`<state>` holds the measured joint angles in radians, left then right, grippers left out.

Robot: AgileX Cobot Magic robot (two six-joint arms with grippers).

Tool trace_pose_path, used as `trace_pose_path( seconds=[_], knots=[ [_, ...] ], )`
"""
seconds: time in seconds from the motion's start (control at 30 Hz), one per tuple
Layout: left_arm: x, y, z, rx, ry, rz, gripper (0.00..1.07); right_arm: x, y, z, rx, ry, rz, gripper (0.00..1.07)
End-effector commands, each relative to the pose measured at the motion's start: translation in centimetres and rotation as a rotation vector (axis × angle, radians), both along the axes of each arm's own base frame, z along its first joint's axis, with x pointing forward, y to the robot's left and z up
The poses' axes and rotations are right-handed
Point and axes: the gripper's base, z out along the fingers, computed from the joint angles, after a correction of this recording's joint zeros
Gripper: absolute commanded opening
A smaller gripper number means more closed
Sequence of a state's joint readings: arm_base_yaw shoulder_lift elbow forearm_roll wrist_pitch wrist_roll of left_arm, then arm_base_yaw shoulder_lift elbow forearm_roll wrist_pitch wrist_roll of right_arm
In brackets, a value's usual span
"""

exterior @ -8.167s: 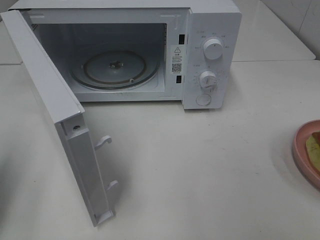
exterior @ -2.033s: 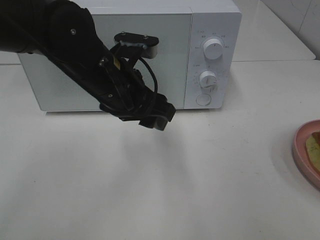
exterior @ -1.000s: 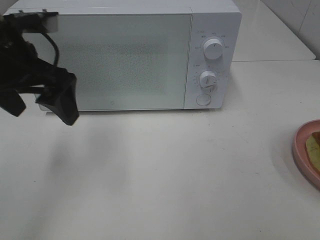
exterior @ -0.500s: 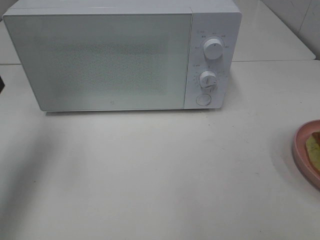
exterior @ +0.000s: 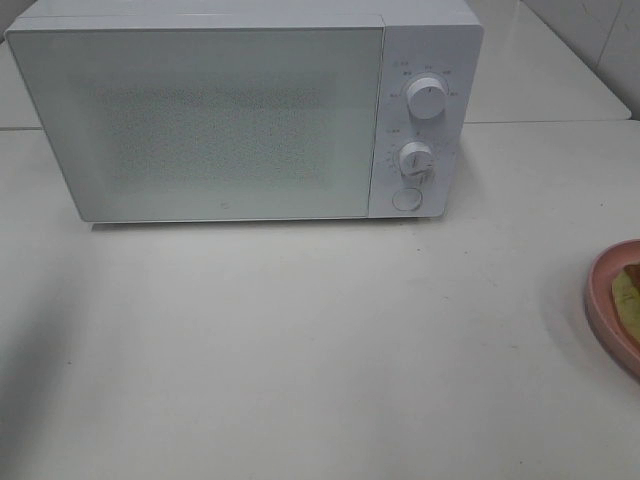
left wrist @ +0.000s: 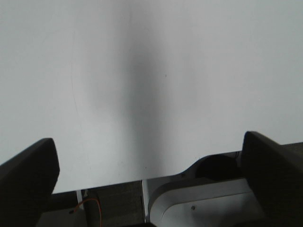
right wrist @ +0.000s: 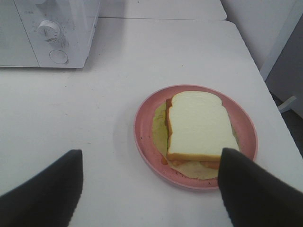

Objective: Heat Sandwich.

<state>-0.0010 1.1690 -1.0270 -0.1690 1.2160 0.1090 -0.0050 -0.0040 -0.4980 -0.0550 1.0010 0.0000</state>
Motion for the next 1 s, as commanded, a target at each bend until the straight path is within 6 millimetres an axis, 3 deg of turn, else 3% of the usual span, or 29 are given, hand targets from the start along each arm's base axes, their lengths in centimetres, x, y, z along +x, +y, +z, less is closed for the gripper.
trace_pose_path(
  seconds=[0.03, 0.2, 0.43, 0.53, 0.7, 1.0],
  knots=[
    [-2.9, 0.2, -1.5, 0.018, 0.019, -0.004, 1.00, -0.4, 0.0, 0.0, -0.001, -0.034, -0.008, 0.76],
    [-7.1, 0.3, -3.1, 0.032, -0.061, 0.004, 1.00, -0.4, 0.0, 0.0, -0.001, -0.034, -0.008, 0.76],
    [-10.7, 0.5, -3.4, 0.050, -0.206, 0.010, 1.00, -0.4, 0.0, 0.0, -0.001, -0.034, -0.008, 0.76],
    [-13.2, 0.6, -3.7, 0.062, -0.325, 0.016, 1.00, -0.4, 0.0, 0.0, -0.001, -0.034, -0.008, 0.76],
    [-15.7, 0.6, -4.6, 0.061, -0.455, 0.023, 1.00, -0.4, 0.0, 0.0, -0.001, -0.034, -0.008, 0.76],
    [-19.7, 0.7, -3.9, 0.069, -0.713, 0.032, 1.00, -0.4, 0.0, 0.0, -0.001, -0.034, -0.008, 0.76]
  ],
)
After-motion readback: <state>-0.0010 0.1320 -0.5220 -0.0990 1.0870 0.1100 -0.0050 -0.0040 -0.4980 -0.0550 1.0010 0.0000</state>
